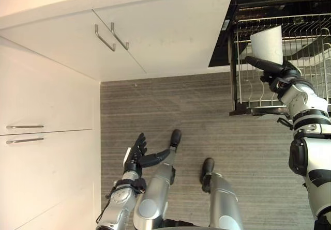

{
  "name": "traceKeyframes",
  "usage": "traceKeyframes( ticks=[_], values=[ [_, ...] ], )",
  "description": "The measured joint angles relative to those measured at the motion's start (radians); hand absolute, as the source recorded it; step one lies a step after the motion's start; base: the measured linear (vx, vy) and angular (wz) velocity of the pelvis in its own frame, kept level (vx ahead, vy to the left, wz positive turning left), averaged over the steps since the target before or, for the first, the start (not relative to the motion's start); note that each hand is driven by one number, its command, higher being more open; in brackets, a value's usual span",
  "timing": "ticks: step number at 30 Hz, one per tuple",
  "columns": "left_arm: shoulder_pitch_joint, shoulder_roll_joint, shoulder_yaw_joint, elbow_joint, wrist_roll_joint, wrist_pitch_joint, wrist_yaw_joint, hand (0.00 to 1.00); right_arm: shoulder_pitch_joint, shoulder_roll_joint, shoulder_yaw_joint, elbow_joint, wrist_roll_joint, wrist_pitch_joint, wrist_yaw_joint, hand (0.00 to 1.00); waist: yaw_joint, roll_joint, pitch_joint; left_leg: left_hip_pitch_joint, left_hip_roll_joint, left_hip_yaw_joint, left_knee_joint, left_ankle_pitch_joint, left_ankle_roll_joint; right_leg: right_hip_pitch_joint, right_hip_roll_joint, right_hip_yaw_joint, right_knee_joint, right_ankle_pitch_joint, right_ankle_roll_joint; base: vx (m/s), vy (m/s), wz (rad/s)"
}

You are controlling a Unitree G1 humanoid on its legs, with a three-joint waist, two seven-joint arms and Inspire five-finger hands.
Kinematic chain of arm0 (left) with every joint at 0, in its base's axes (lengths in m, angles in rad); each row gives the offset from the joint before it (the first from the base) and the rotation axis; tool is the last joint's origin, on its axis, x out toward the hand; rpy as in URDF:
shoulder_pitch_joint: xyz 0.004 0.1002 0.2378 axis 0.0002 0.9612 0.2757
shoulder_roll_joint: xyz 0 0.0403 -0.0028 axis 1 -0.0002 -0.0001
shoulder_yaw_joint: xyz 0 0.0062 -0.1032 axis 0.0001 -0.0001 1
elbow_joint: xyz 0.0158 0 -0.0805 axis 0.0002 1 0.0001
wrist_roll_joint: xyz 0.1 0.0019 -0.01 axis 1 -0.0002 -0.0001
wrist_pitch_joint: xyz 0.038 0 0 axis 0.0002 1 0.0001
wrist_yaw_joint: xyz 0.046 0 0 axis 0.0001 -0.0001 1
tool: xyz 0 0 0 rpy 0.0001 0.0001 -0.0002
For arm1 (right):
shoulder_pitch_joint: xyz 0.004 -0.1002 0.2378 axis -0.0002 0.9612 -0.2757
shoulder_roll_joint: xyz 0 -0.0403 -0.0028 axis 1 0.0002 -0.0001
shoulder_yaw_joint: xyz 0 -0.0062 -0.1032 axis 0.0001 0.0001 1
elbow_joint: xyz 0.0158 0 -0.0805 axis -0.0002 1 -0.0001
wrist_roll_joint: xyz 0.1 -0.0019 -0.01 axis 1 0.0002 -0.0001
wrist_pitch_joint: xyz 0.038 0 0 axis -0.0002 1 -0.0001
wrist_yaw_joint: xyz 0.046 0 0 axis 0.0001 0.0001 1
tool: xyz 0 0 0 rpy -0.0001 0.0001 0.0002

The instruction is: Walk over to the sink, pick up the cup, carry it to the dishwasher, place the cup inside the dishwasher, then close the dishwasher door

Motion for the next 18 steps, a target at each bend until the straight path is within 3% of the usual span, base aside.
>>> traceKeyframes(
  ticks=[18],
  values=[
    [0.003,-0.036,0.041,-0.072,-0.035,0.030,-0.005,1.00,-0.039,-0.006,0.027,-0.080,0.099,0.064,0.006,1.00,0.009,-0.016,0.010,0.021,0.000,0.005,0.000,-0.004,-0.004,0.018,-0.022,-0.066,0.015,-0.012,-0.003,0.00,-0.085,0.00]
  ],
)
